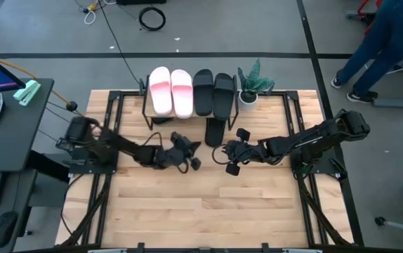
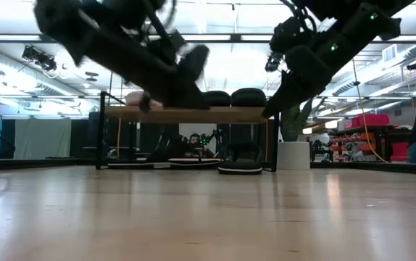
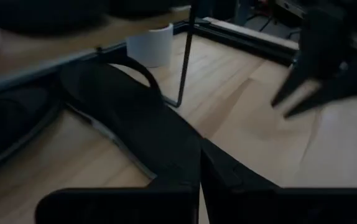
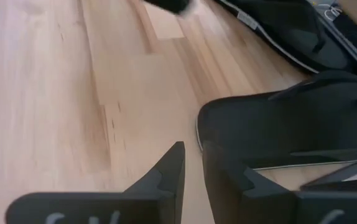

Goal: Pick and place slides into the shelf
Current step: Return to Home Position

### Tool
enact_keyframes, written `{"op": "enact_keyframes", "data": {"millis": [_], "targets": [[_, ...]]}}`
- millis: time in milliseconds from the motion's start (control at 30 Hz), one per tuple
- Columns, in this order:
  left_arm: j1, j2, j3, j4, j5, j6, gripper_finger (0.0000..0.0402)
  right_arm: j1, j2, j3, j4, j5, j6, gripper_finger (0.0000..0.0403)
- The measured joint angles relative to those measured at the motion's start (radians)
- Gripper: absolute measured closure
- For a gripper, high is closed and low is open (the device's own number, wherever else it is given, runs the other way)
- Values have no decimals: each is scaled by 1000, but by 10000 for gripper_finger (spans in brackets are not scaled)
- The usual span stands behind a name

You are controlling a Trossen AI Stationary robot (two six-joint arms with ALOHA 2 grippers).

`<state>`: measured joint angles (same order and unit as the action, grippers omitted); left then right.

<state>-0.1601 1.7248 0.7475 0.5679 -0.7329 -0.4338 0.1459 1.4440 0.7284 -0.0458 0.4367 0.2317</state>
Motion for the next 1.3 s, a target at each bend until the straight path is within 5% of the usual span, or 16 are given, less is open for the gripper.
{"op": "enact_keyframes", "data": {"millis": [133, 367, 533, 833, 1033, 1100, 1300], "targets": [[-89, -126, 0, -225, -150, -77, 398, 10, -57, 0, -33, -1, 17, 340], [-263, -294, 0, -613, -487, -475, 398, 66, -165, 0, -96, -2, 52, 340], [-333, -344, 0, -893, -607, -672, 398, 110, -204, 0, -98, -2, 53, 340], [-256, -380, 0, -1611, -595, -1374, 399, 142, -209, 0, -98, -4, 29, 340], [-207, -380, 0, -2096, -351, -1771, 399, 141, -209, 0, -108, -4, 29, 340], [-197, -385, -4, -2137, -280, -1815, 399, 141, -209, 0, -114, -4, 29, 340], [-155, -491, -59, -2093, -286, -1763, 399, 141, -209, 0, -117, -2, 29, 340]]}}
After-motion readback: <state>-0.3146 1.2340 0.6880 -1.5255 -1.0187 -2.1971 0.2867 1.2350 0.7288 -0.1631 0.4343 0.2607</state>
